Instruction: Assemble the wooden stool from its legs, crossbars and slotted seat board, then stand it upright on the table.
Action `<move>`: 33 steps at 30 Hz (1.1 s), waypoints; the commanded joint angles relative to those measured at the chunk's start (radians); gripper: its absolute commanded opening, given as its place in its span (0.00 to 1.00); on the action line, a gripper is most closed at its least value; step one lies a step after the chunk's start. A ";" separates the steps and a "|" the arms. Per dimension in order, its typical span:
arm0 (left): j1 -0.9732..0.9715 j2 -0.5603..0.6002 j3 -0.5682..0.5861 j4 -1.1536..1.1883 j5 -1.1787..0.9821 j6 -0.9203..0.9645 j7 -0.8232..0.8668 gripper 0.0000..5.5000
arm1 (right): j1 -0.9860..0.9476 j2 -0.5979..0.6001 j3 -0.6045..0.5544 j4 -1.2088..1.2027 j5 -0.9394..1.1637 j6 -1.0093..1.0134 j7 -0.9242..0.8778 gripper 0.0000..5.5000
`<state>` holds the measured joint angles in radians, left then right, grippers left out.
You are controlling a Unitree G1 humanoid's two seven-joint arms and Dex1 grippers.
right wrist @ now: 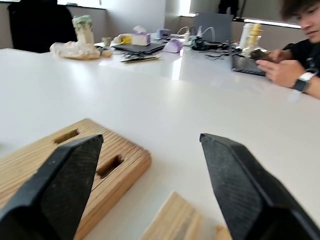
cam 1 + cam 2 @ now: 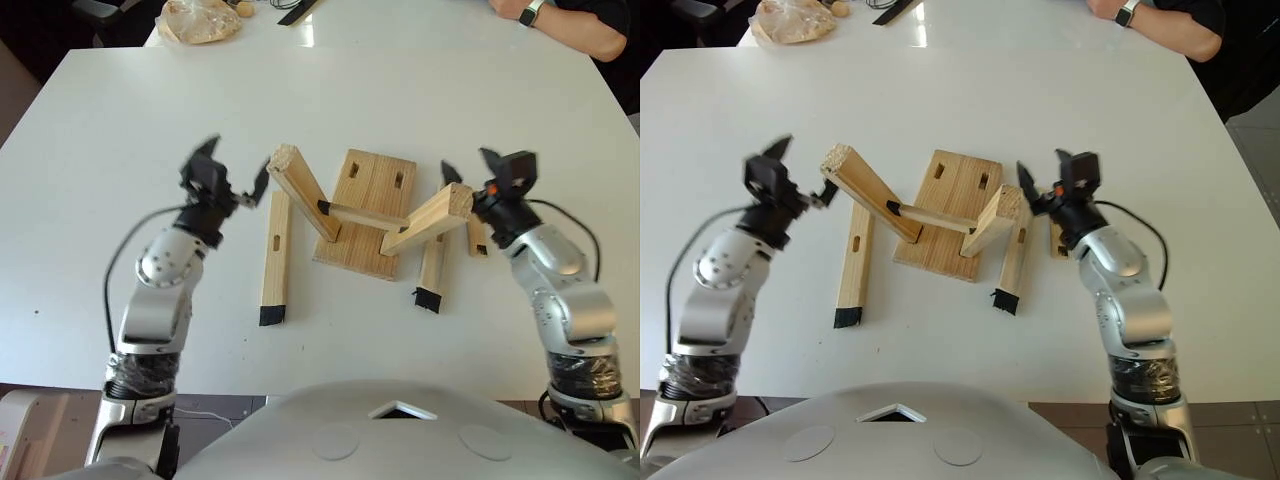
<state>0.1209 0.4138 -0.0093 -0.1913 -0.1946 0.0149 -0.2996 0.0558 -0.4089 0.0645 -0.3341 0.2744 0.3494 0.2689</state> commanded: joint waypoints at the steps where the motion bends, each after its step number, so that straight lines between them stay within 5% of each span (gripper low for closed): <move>1: 0.031 -0.054 -0.022 0.030 -0.066 -0.012 -0.080 0.81 | 0.062 -0.033 0.075 0.061 -0.070 -0.057 0.087 0.65; 11: 0.101 -0.016 -0.097 0.277 0.130 -0.141 -0.132 0.81 | 0.091 -0.097 0.063 0.219 -0.182 -0.118 0.157 0.65; 33: 0.034 0.106 0.021 0.469 0.126 -0.308 -0.194 0.81 | 0.073 -0.253 -0.090 0.474 -0.240 -0.260 0.230 0.65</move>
<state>0.1343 0.4919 0.0059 0.2311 -0.0993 -0.3227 -0.4759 0.1162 -0.6440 -0.0165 0.0966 0.0620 0.0755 0.4862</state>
